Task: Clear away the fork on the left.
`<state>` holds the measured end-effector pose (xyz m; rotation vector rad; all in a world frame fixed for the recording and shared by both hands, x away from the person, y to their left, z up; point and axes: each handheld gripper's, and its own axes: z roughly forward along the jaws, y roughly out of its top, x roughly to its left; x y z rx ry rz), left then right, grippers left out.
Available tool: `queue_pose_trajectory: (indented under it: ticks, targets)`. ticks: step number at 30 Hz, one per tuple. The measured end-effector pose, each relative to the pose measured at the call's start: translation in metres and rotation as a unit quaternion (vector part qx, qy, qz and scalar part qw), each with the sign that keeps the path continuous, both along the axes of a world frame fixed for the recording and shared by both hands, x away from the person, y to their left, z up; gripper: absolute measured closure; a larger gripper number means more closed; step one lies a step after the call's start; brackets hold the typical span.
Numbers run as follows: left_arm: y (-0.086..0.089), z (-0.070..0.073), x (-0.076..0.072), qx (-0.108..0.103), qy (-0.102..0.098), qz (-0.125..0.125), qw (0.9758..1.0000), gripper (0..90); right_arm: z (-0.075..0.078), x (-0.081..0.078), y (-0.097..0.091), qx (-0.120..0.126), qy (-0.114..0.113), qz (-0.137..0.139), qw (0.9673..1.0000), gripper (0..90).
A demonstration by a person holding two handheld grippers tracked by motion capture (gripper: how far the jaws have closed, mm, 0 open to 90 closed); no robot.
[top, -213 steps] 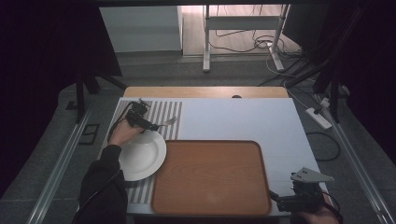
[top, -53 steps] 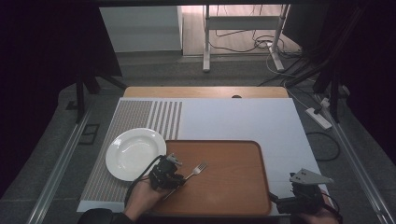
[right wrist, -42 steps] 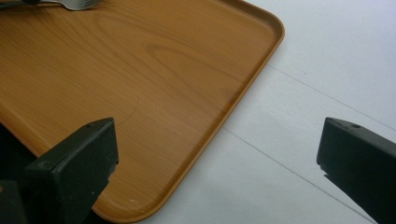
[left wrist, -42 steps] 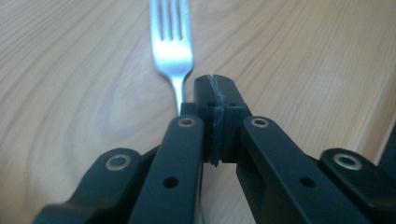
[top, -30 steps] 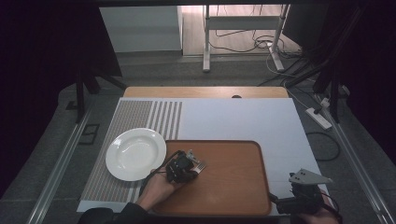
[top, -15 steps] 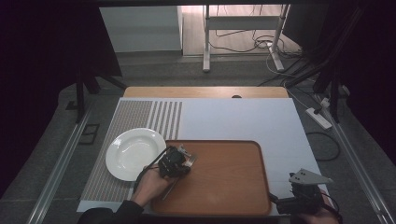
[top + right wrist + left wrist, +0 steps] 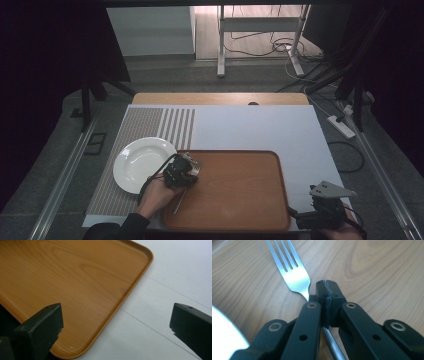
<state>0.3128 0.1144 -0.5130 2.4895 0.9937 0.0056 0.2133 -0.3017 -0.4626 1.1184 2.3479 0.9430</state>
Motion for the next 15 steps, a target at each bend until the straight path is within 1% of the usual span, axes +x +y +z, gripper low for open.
queue_pose_trajectory:
  ticks: [15]
  targets:
    - [0.018, -0.001, 0.004, 0.000, 0.010, 0.026, 0.9996, 89.3, 0.000, 0.000, 0.000, 0.000, 0.001, 0.000, 1.0000, 0.0]
